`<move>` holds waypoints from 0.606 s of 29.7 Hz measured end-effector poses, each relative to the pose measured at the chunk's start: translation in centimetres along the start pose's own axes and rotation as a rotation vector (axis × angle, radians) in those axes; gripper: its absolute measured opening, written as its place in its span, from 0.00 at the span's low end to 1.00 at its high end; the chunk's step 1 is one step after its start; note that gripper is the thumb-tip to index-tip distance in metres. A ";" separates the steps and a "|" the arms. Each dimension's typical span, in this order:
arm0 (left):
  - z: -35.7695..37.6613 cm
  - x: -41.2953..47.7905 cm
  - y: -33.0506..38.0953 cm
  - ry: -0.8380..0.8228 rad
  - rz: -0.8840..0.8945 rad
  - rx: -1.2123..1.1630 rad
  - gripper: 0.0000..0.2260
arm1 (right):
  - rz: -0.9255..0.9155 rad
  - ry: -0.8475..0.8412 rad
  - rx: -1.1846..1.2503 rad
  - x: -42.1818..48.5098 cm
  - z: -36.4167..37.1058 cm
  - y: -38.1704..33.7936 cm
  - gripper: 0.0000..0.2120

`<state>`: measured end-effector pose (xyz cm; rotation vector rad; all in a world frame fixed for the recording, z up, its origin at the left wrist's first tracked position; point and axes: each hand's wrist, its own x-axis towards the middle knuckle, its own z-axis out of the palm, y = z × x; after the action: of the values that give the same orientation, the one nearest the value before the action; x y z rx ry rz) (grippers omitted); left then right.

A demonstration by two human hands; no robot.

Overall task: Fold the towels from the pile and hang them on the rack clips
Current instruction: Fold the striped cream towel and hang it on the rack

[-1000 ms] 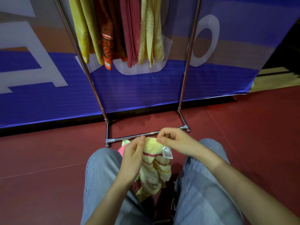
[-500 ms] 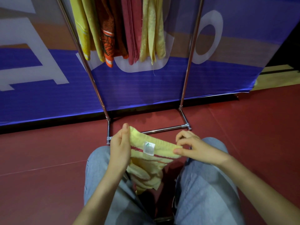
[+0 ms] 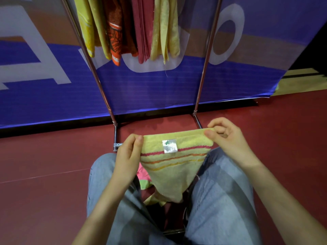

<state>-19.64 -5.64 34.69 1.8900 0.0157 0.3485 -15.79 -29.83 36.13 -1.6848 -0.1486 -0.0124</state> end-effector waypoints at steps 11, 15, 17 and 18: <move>-1.1 3.2 3.4 0.231 0.131 0.059 0.13 | -0.300 0.208 0.046 2.4 2.4 -5.0 0.10; -3.1 6.8 8.7 0.332 0.390 0.121 0.12 | -0.593 0.263 0.039 4.3 2.0 -11.5 0.10; -3.6 8.1 9.4 0.339 0.412 0.120 0.14 | -0.666 0.241 0.017 4.9 2.1 -13.0 0.10; -3.6 8.4 9.1 0.327 0.393 0.130 0.14 | -0.649 0.224 -0.007 5.2 2.3 -12.9 0.10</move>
<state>-13.97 -3.92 46.17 1.9411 -0.1175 0.9415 -12.14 -25.58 49.14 -1.5653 -0.5189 -0.6838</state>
